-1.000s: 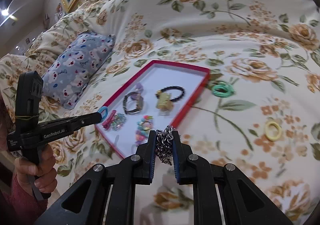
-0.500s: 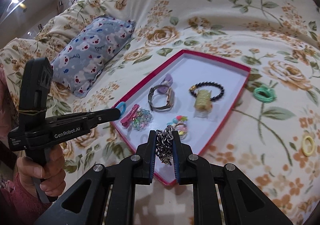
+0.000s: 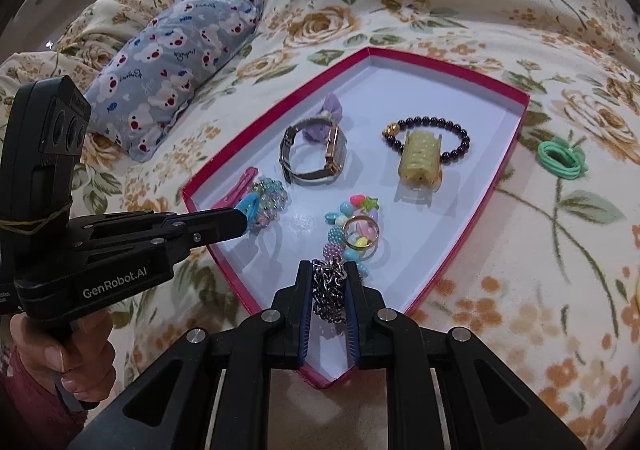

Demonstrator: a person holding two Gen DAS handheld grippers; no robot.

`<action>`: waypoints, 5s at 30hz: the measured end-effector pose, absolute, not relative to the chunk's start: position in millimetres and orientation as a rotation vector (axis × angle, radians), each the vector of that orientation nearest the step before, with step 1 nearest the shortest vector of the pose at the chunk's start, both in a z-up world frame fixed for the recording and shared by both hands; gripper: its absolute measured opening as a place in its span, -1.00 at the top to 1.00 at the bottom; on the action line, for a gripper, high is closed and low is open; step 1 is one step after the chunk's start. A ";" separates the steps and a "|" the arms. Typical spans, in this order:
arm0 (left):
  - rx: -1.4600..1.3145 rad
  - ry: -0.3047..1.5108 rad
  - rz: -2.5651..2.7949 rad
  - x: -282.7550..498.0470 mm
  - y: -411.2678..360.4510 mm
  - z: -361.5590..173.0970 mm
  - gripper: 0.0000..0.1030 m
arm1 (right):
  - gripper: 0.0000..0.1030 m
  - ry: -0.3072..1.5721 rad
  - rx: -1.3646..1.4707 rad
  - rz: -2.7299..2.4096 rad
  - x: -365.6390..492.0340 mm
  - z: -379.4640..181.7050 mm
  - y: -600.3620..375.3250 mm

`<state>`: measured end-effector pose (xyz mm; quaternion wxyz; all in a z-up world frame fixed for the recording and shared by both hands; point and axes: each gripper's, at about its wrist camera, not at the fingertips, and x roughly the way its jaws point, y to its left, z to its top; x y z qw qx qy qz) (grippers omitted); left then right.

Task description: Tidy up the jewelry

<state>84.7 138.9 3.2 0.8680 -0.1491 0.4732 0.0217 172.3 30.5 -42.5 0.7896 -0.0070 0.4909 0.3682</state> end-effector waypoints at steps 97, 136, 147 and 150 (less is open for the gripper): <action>-0.113 0.695 0.354 -53.3 85.1 44.0 -0.99 | -1.00 0.728 0.038 0.646 113.8 7.9 -30.1; -0.058 0.665 0.371 -74.4 63.1 54.3 -0.99 | -1.00 0.720 0.046 0.631 92.7 -2.1 -40.3; -0.057 0.672 0.361 -74.1 61.7 53.4 -0.99 | -1.00 0.717 0.053 0.626 89.2 0.1 -42.3; -0.058 0.672 0.360 -73.7 62.1 53.4 -0.99 | -1.00 0.715 0.051 0.627 89.4 -0.6 -42.1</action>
